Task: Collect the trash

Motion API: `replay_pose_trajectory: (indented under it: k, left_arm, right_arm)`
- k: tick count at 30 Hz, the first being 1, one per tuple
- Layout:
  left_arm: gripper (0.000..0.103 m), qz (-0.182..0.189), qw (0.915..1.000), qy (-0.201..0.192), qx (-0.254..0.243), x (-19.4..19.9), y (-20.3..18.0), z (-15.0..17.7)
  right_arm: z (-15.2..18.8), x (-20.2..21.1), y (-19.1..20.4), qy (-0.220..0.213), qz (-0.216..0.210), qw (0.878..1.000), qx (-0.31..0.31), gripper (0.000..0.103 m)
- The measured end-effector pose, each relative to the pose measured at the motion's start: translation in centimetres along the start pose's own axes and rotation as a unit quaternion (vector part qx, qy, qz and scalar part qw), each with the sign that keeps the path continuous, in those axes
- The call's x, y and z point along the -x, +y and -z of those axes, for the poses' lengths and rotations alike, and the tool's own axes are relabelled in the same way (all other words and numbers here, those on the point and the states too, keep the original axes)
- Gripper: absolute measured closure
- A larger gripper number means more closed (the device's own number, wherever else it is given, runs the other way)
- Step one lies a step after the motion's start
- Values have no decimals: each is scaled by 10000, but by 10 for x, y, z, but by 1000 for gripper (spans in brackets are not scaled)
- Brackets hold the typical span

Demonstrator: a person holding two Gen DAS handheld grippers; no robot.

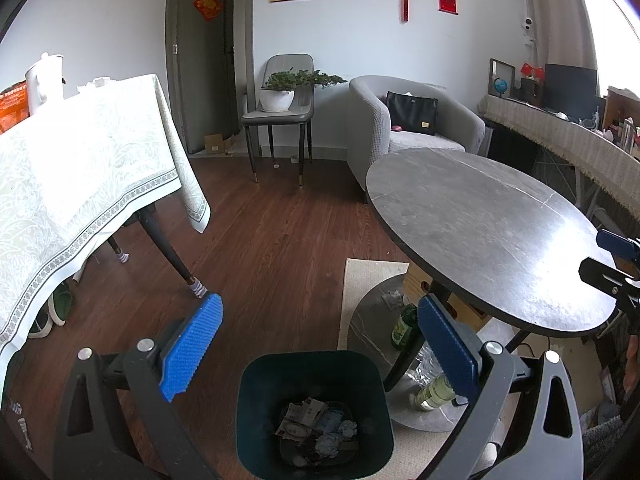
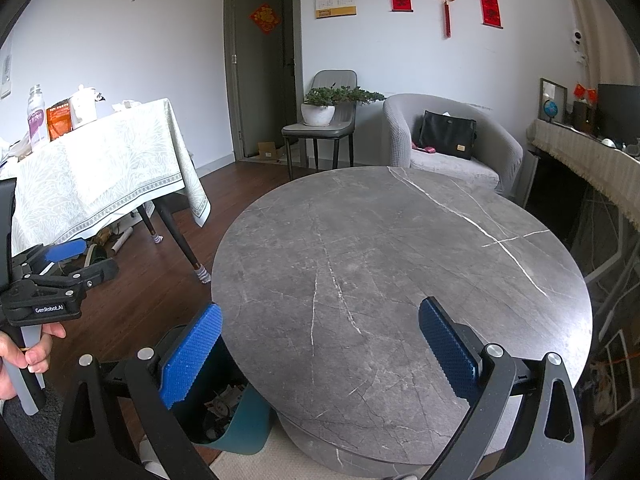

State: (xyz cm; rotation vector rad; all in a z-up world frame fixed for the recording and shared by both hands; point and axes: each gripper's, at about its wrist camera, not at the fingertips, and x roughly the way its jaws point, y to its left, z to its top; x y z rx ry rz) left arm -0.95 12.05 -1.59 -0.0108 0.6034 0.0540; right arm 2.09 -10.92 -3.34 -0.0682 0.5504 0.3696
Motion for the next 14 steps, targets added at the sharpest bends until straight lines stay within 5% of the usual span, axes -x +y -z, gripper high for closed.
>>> replay_pose_trajectory:
  k: [14]
  left_arm:
    - [3,59,10000,33,52,1,-1,1]
  right_arm:
    - [0,0,1,2,0,10000,4,4]
